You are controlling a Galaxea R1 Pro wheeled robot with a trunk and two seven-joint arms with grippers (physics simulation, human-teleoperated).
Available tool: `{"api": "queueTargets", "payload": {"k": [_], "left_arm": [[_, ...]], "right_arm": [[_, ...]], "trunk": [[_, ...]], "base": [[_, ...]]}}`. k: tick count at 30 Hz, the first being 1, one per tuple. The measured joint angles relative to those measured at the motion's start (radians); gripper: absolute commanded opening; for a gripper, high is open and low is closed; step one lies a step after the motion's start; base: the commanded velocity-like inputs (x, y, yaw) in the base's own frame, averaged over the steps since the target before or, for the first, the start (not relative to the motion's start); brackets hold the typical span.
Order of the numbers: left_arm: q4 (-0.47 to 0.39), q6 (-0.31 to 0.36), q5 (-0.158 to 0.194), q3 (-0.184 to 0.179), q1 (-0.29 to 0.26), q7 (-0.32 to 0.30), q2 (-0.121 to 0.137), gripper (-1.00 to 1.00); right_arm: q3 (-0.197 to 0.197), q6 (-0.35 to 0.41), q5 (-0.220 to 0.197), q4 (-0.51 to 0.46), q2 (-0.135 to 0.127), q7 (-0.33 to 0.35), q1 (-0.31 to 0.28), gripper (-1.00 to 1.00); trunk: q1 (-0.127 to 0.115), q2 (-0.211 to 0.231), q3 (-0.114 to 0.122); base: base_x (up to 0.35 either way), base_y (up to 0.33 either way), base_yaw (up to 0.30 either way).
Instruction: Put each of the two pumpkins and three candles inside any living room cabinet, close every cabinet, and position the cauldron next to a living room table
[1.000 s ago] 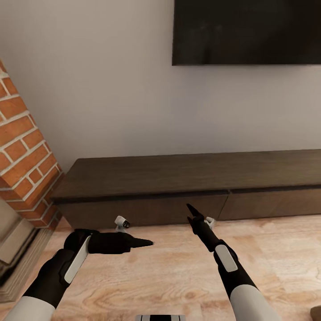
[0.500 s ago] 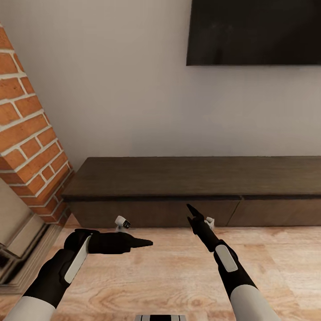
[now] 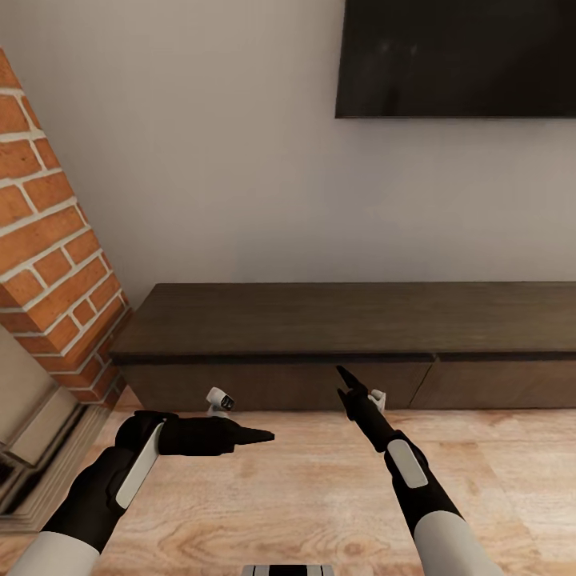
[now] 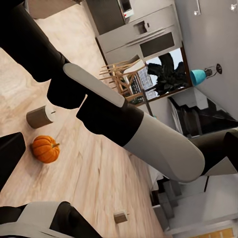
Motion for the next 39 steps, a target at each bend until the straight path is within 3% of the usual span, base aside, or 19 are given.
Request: {"api": "queueTargets", "payload": {"k": [39], "left_arm": [[0.000,0.000,-0.001,0.000,0.000,0.002,0.000,1.00]], "right_arm": [[-0.002,0.000,-0.001,0.003,-0.002,-0.001,0.000,1.00]], "trunk": [[0.000,0.000,0.000]], "base": [[0.076,-0.024,0.000]]}}
